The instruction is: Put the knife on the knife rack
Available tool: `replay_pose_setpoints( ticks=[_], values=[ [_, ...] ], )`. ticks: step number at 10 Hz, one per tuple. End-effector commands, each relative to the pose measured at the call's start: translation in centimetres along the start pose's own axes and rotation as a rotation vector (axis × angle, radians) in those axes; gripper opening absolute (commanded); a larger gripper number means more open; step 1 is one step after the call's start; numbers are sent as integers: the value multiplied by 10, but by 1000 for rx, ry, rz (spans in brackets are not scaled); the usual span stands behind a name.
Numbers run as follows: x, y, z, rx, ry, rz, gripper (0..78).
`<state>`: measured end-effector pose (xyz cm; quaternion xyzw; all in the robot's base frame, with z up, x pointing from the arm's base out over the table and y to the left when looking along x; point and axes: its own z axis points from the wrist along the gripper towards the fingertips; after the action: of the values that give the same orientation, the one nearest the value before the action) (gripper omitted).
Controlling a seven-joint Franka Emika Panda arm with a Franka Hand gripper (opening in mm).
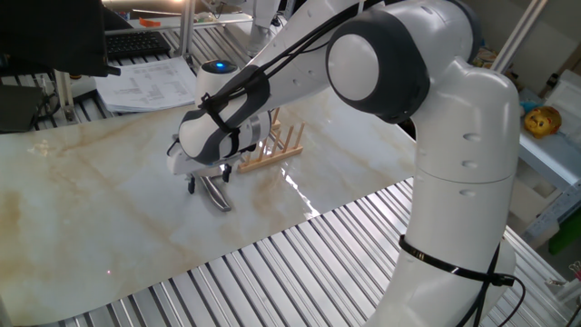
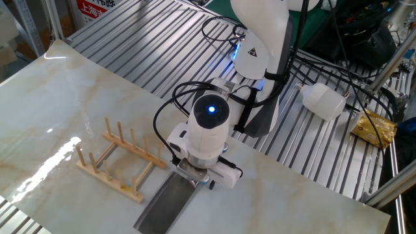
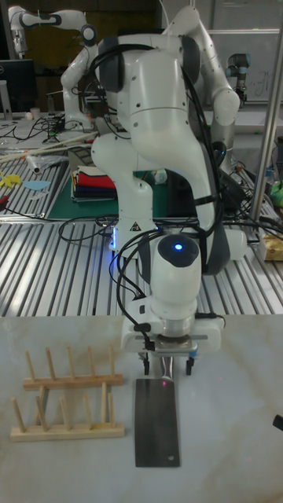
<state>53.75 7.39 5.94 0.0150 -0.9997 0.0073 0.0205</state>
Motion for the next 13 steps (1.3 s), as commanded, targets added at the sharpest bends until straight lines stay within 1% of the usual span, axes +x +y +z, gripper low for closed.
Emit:
replay_pose_setpoints(
  ticks=[1,10,11,13],
  values=[
    [-2,0,-1,0,-3,-2,774],
    [-2,0,0,1,-3,-5,774],
    [-2,0,0,1,-3,-5,17],
    [-2,0,0,1,-3,-5,17]
  ],
)
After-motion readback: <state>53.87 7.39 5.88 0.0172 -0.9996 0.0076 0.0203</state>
